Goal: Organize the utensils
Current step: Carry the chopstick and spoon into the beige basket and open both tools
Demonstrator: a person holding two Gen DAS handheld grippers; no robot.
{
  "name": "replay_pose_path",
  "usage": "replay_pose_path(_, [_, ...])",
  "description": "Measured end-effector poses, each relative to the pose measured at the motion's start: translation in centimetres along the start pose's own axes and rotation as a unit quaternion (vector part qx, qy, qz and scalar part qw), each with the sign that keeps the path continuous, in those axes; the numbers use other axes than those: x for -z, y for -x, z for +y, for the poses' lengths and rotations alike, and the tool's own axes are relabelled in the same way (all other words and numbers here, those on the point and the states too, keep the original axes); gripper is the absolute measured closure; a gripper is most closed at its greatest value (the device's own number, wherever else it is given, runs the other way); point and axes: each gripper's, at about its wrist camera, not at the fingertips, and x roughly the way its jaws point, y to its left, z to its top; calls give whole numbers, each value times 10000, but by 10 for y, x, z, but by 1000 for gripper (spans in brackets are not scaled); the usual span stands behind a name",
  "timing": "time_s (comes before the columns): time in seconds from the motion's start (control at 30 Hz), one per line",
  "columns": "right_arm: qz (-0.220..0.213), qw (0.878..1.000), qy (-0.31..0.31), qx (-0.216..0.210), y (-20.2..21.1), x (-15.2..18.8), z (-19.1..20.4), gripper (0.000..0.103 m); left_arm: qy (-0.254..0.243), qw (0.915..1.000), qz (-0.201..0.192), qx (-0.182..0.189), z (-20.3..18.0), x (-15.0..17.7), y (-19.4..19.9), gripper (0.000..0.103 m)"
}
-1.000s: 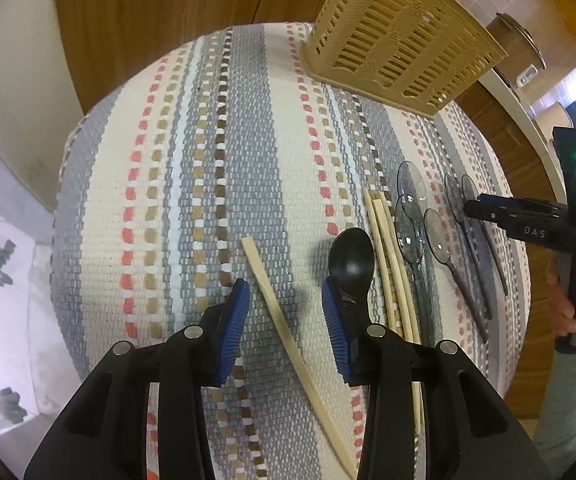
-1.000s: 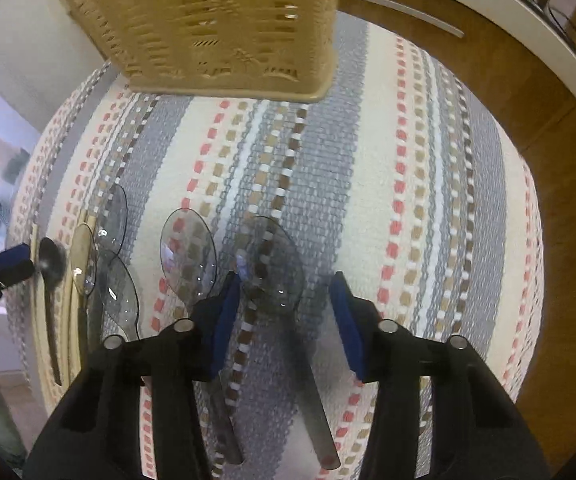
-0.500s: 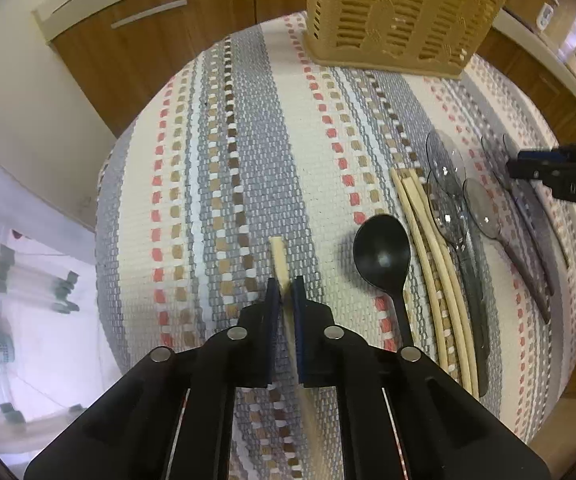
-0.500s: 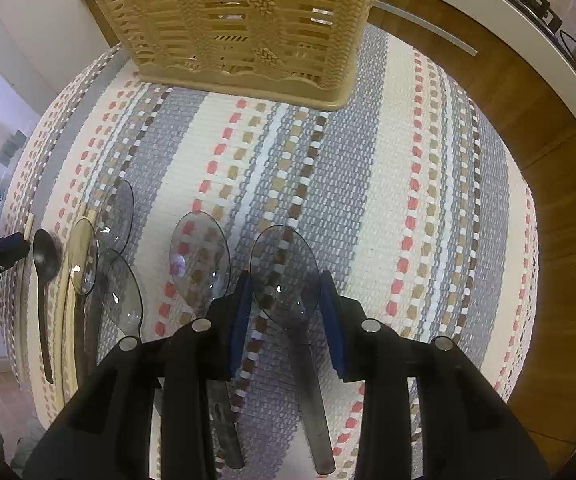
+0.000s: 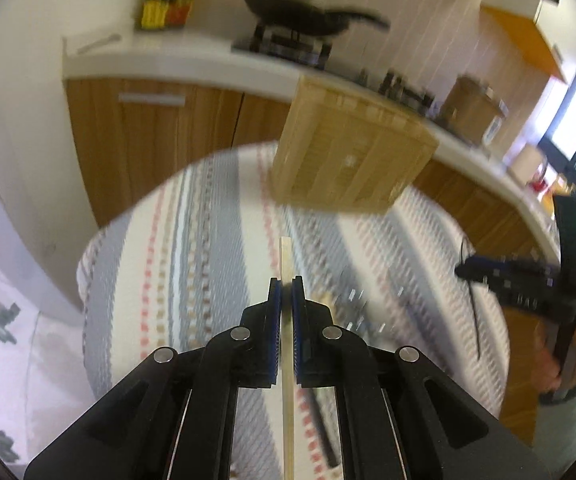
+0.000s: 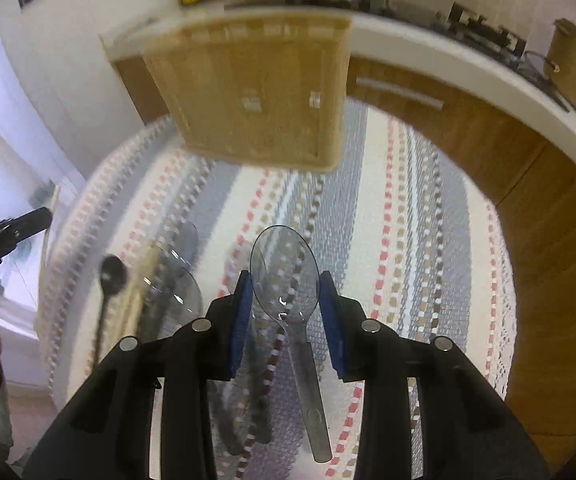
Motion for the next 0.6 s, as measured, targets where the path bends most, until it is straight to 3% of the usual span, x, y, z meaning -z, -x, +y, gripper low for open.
replay_pose_path(0.13, [-598,9980,-143,-149,32,-12,6,72,-49,9975,-703,16,-14,-21,19,100])
replay_pose_path(0.23, [-1024,9940,-299,-253,52,-19,9,72,-173,9908,-1340,73,-27,-41,38,100])
replay_pose_path(0.4, [-1905,9793,-552,-398,79,-53,8,72,-429,9703,-2366,282,-53,-94,64,100])
replay_pose_path(0.6, [-2705,9587,-729,-501,89,-109,5,72,-468,9473,-3145,388,-70,-149,54,100])
